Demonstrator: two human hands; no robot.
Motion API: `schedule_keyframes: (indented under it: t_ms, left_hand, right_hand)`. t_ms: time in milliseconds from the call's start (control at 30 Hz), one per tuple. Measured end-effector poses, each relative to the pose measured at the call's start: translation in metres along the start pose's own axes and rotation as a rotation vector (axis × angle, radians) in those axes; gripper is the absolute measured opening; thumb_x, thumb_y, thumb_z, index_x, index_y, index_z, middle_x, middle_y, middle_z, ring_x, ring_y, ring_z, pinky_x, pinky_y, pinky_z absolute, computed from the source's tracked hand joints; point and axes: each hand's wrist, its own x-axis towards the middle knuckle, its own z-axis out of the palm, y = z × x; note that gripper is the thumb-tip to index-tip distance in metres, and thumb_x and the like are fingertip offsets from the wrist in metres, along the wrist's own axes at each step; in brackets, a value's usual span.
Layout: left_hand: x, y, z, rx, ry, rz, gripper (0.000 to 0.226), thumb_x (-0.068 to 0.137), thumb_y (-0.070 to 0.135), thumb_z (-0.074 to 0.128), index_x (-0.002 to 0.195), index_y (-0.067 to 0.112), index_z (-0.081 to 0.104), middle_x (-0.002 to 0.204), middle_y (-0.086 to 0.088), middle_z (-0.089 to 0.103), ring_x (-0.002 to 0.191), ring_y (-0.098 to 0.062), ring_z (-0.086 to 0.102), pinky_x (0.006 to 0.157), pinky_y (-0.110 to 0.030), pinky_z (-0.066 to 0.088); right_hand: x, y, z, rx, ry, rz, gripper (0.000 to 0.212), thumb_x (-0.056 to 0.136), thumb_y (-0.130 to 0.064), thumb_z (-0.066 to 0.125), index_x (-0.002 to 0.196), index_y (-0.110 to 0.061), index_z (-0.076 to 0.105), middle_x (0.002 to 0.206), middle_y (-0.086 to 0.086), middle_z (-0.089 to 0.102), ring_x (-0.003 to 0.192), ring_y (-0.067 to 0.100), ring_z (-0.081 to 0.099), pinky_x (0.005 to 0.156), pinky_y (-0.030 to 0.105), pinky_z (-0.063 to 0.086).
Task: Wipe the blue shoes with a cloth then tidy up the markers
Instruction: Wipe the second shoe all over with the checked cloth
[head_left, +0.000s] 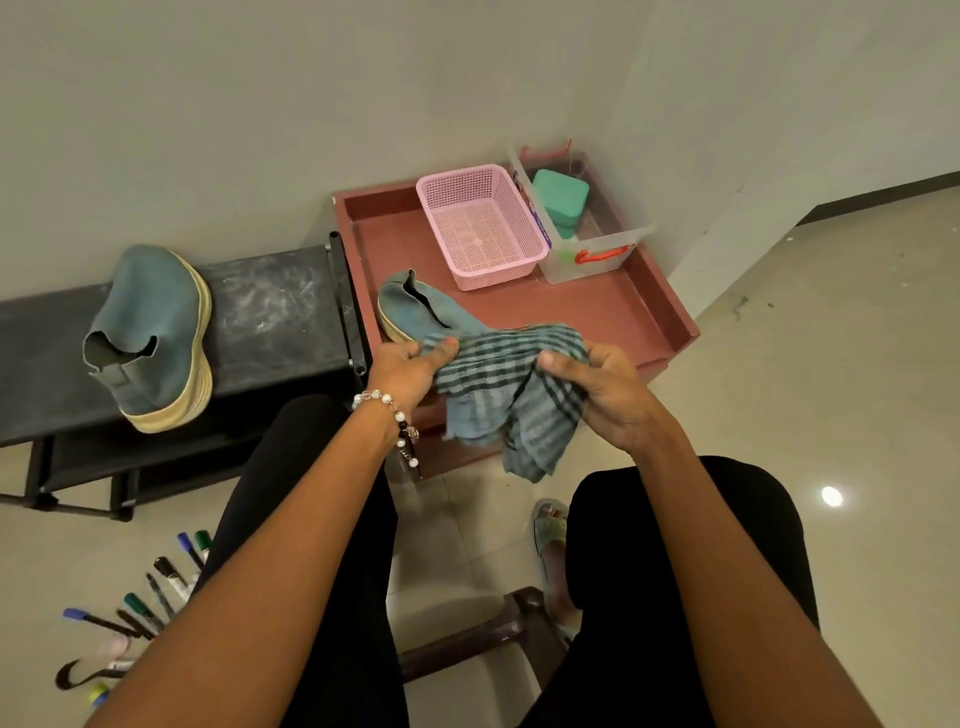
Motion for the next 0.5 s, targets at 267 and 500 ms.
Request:
schedule_keyframes:
  t_ms: [267,500]
  left_hand:
    - [-0.004,0.003,-0.004,0.452,0.253,0.178,0.042,0.086,0.037,0.068,0.117,0.010,0.062,0.092,0.001,0.065,0.094,-0.016,0.061,0.092,-0.031,0.047]
    - [-0.044,0.018,0.015,0.264,-0.217,-0.235,0.057,0.085,0.063,0.050,0.096,0.009,0.064,0.097,-0.008,0.066,0.087,-0.019,0.063,0.084,-0.039,0.054]
  right_hand:
    - [-0.001,-0.009,0.012,0.148,0.062,-0.001,0.041,0.083,-0.015,0.066,0.119,0.003,0.056,0.111,0.019,0.067,0.100,0.029,0.066,0.086,0.038,0.055]
    - [-0.005,-0.021,0.010,0.452,0.021,-0.044,0.019,0.083,-0.019,0.057,0.096,-0.005,0.060,0.086,0.009,0.065,0.086,0.023,0.064,0.078,0.050,0.056]
